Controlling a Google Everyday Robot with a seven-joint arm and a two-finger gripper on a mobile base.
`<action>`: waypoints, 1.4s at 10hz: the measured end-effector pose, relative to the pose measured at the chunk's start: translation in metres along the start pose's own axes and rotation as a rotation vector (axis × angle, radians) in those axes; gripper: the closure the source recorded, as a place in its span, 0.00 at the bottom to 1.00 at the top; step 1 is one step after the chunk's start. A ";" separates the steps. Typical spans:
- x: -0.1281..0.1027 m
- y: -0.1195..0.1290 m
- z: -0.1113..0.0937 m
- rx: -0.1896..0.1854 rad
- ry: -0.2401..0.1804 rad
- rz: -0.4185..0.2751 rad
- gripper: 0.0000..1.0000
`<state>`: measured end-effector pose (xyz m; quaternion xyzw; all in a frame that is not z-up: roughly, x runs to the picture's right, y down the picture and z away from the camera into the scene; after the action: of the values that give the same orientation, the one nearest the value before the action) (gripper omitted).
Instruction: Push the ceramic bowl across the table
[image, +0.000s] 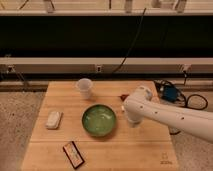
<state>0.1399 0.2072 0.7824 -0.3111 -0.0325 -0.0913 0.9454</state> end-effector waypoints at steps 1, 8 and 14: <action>-0.001 0.000 0.001 -0.003 -0.002 -0.001 0.47; -0.016 -0.006 0.010 -0.037 -0.006 -0.014 0.96; -0.067 -0.023 0.017 -0.062 0.016 -0.112 0.97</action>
<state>0.0694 0.2095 0.8010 -0.3373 -0.0394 -0.1474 0.9289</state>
